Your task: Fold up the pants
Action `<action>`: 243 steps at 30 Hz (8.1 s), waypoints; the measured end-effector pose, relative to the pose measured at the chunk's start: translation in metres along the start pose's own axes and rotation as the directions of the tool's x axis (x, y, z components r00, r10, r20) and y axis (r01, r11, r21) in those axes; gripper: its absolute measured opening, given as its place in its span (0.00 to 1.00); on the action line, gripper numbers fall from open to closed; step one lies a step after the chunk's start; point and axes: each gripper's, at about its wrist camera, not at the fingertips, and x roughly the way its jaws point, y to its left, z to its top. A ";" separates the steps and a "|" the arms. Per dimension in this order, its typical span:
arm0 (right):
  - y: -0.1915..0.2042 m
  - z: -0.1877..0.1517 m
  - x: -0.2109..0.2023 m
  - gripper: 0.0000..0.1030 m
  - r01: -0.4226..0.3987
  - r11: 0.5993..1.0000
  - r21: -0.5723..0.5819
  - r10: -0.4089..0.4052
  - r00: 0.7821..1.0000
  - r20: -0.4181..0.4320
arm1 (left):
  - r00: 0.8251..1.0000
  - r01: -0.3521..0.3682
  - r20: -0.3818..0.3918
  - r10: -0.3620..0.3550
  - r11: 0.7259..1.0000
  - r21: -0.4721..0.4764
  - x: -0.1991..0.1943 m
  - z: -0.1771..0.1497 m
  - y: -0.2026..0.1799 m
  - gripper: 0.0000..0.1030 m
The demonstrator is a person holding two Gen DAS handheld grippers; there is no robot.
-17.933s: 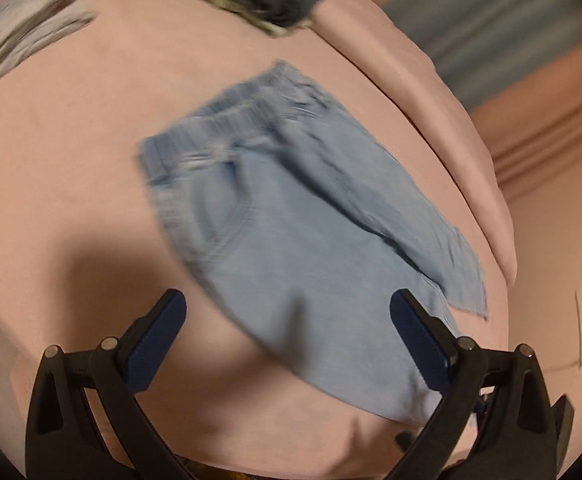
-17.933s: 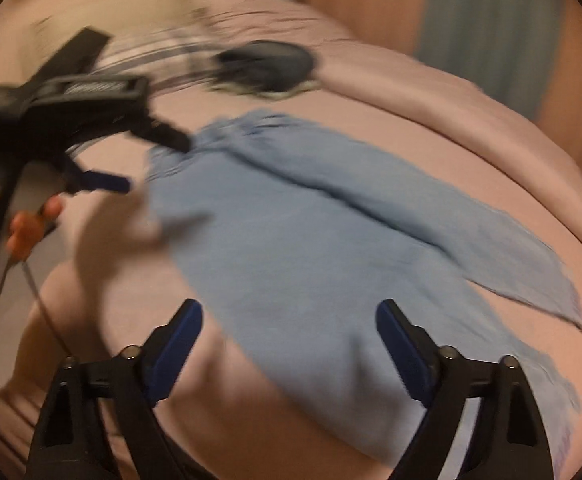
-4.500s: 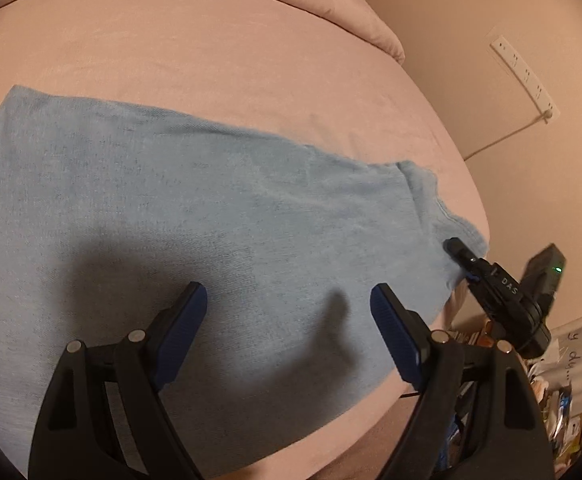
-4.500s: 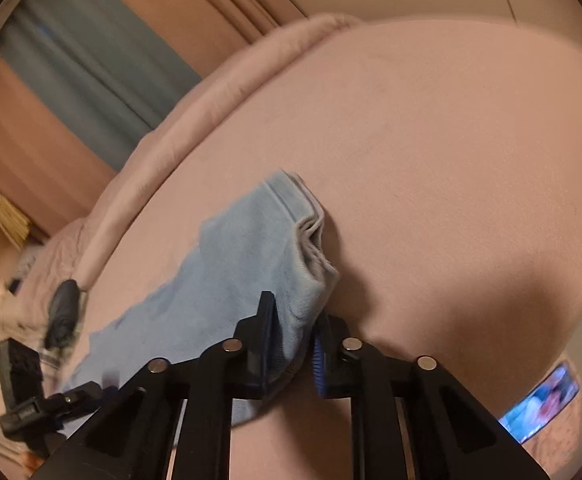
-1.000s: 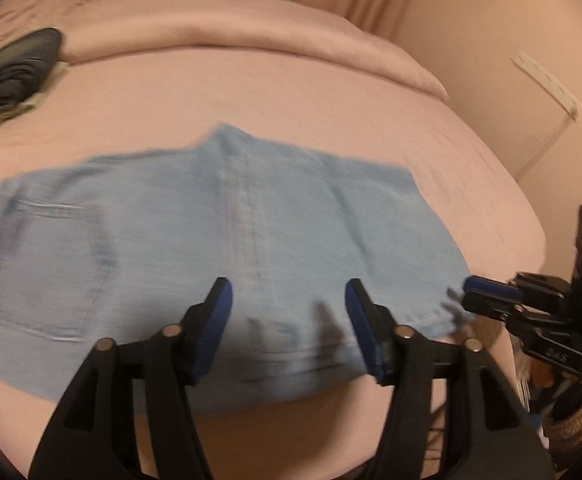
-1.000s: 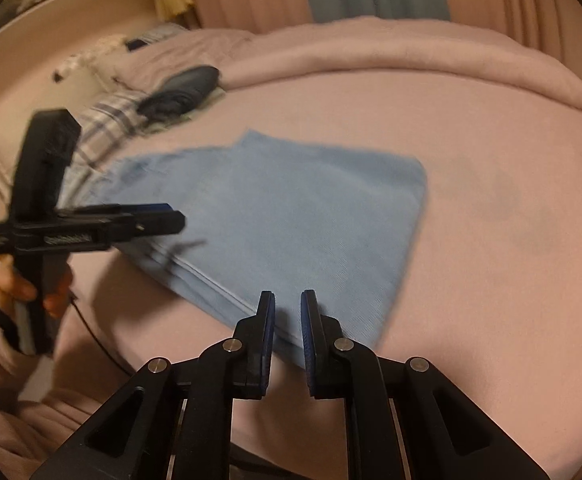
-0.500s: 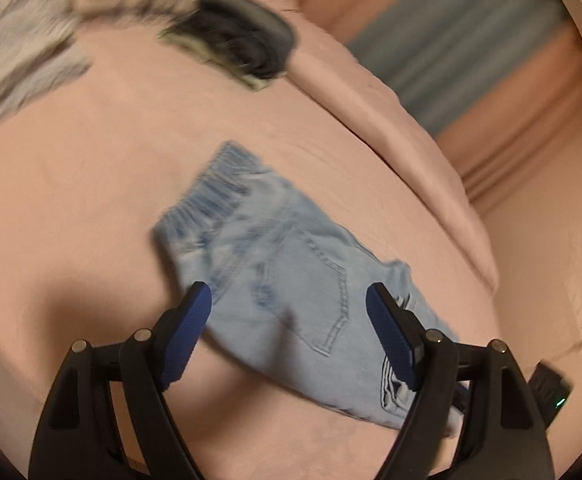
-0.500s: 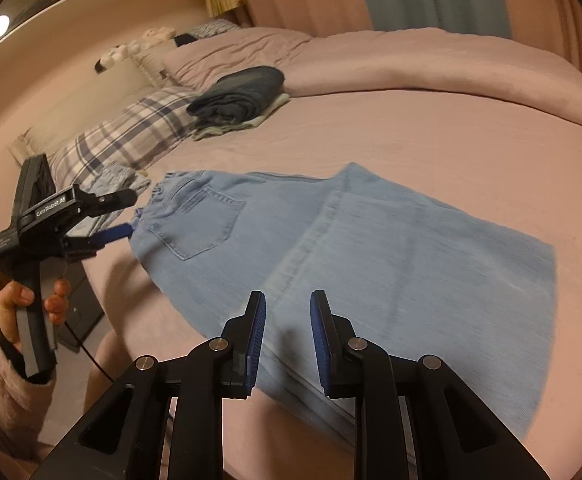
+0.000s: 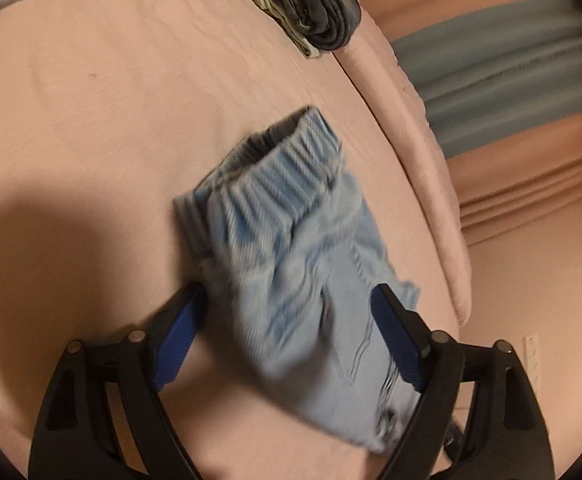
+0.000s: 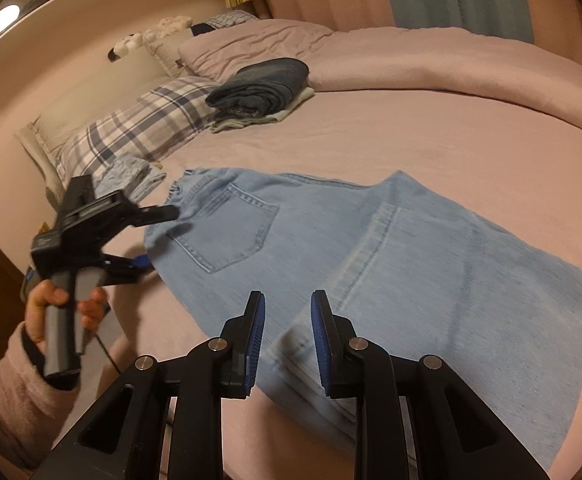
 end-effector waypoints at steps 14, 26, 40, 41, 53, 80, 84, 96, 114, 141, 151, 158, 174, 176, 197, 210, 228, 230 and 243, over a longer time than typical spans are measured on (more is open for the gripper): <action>0.007 0.035 0.063 0.23 -0.064 0.994 0.086 0.071 0.994 -0.081 | 1.000 -0.010 0.023 0.011 0.998 -0.065 0.010 0.009 0.002 0.37; 0.015 0.031 0.093 0.23 -0.035 0.994 0.099 0.052 0.982 -0.182 | 0.989 -0.104 0.117 0.086 0.981 0.162 -0.010 -0.002 -0.036 0.35; -0.023 0.055 0.123 0.23 0.099 0.975 0.199 -0.068 0.985 -0.156 | 0.974 -0.148 0.220 0.058 0.897 0.416 -0.024 -0.029 -0.095 0.29; -0.024 0.054 0.121 0.23 0.091 0.974 0.210 -0.057 0.985 -0.162 | 0.973 -0.151 0.223 0.056 0.887 0.437 -0.025 -0.032 -0.101 0.29; -0.070 0.015 0.043 0.46 -0.214 0.814 0.540 0.241 0.970 0.021 | 0.975 -0.167 0.216 0.043 0.784 0.598 -0.018 -0.065 -0.149 0.29; -0.110 -0.035 -0.003 0.80 -0.460 0.475 0.750 0.393 0.874 0.287 | 0.989 0.061 -0.140 0.054 0.708 0.704 0.039 -0.125 -0.159 0.92; -0.111 -0.032 -0.003 0.80 -0.416 0.518 0.747 0.364 0.898 0.248 | 0.991 0.014 -0.114 0.076 0.769 0.639 0.029 -0.105 -0.137 0.92; -0.075 0.008 0.017 0.33 -0.106 0.826 0.554 0.114 0.993 0.020 | 0.989 -0.061 -0.086 0.118 0.872 0.486 0.015 -0.073 -0.100 0.92; -0.159 -0.080 -0.093 0.31 -0.143 0.683 0.716 -0.003 0.980 0.198 | 0.977 -0.038 -0.158 0.142 0.848 0.528 0.043 -0.076 -0.108 0.92; -0.101 0.008 -0.051 0.26 0.318 0.940 0.123 -0.319 0.948 -0.011 | 0.951 -0.017 -0.172 0.257 0.598 0.801 0.135 -0.151 -0.183 0.66; -0.091 0.004 -0.038 0.19 0.396 0.917 0.056 -0.394 0.918 -0.038 | 0.954 0.009 -0.179 0.241 0.573 0.820 0.139 -0.149 -0.178 0.67; -0.059 -0.023 -0.075 0.19 0.343 0.939 -0.006 -0.343 0.939 0.013 | 0.955 0.008 -0.177 0.238 0.574 0.819 0.140 -0.152 -0.179 0.67; -0.069 -0.025 -0.078 0.19 0.342 0.936 0.079 -0.347 0.936 0.059 | 0.955 0.005 -0.167 0.245 0.550 0.835 0.140 -0.158 -0.182 0.73; -0.078 -0.015 -0.075 0.19 0.376 0.920 0.108 -0.385 0.920 0.071 | 0.954 0.002 -0.165 0.249 0.545 0.838 0.140 -0.159 -0.182 0.73; -0.163 -0.071 -0.092 0.72 0.042 0.843 0.536 -0.094 0.993 0.070 | 0.973 -0.016 -0.158 0.171 0.726 0.688 0.096 -0.100 -0.147 0.86; -0.168 -0.077 -0.061 0.77 0.018 0.810 0.586 0.001 1.000 -0.031 | 0.953 0.052 -0.275 0.129 0.824 0.564 0.117 -0.078 -0.129 0.91; -0.170 -0.059 -0.040 0.85 0.064 0.855 0.514 -0.043 0.998 -0.052 | 0.931 0.128 -0.343 0.122 0.773 0.621 0.155 -0.097 -0.163 0.87; -0.170 -0.059 -0.040 0.85 0.064 0.856 0.513 -0.047 0.998 -0.046 | 0.930 0.128 -0.345 0.123 0.773 0.622 0.157 -0.095 -0.162 0.87; -0.164 -0.053 -0.038 0.85 0.086 0.861 0.501 -0.069 0.996 -0.052 | 0.931 0.123 -0.341 0.131 0.766 0.631 0.152 -0.096 -0.158 0.87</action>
